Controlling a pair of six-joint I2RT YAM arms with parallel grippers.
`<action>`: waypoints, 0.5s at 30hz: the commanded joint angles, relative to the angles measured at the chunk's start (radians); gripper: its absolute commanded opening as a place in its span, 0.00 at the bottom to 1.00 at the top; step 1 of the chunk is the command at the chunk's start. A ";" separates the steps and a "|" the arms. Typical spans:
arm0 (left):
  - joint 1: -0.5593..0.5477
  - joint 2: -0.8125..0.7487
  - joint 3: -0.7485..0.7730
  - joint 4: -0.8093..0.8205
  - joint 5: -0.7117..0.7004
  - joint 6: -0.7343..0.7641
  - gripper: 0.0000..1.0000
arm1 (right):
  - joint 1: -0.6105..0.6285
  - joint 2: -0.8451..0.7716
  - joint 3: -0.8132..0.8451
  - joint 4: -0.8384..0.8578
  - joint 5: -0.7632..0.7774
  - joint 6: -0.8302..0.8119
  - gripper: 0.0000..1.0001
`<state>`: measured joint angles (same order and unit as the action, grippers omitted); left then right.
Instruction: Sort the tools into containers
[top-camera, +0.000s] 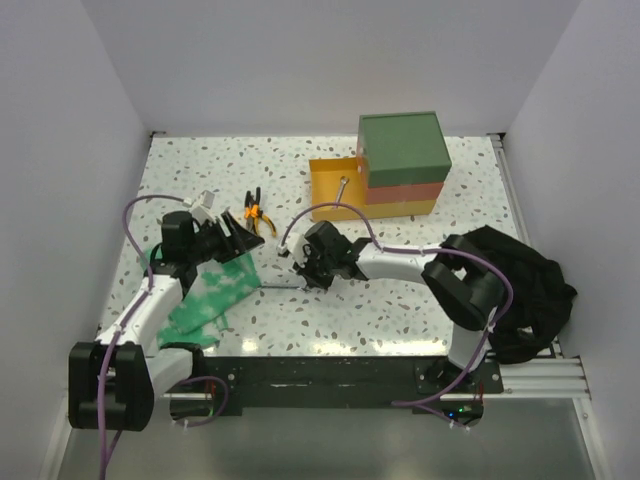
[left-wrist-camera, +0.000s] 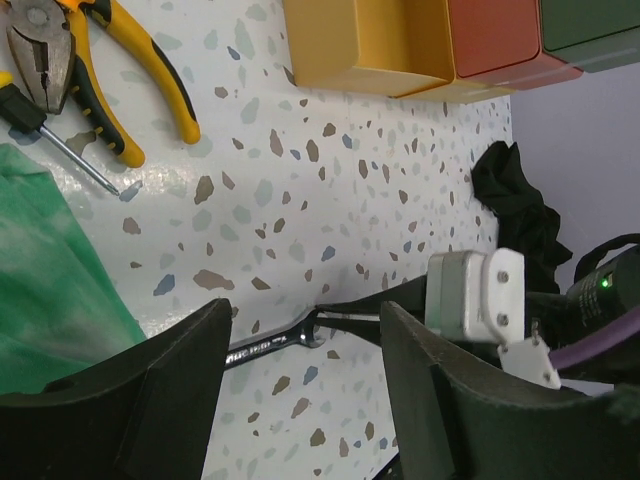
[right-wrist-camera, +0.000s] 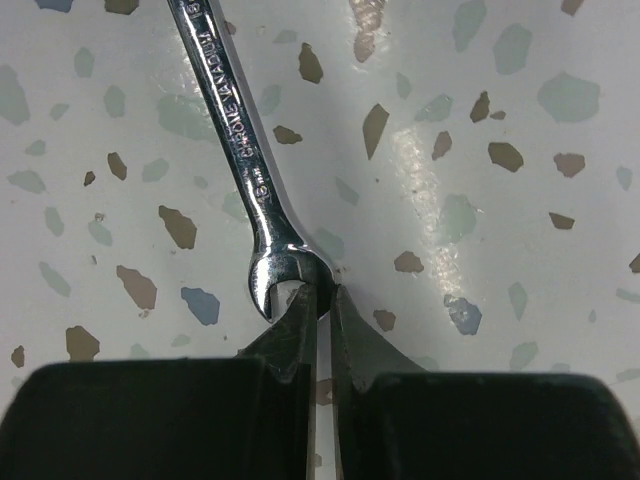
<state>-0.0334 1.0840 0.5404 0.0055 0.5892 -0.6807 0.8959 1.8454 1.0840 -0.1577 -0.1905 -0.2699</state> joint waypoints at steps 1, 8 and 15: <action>-0.008 0.010 -0.016 0.060 0.020 -0.020 0.66 | -0.057 -0.031 -0.082 -0.112 0.011 0.178 0.00; -0.063 0.092 0.006 0.102 0.023 -0.033 0.66 | -0.089 -0.118 -0.099 -0.135 0.008 0.334 0.00; -0.137 0.135 -0.020 0.137 0.012 -0.078 0.66 | -0.195 -0.134 -0.137 -0.072 -0.093 0.540 0.00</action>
<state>-0.1375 1.1961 0.5255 0.0669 0.5949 -0.7124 0.7547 1.7344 0.9722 -0.2340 -0.2333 0.1154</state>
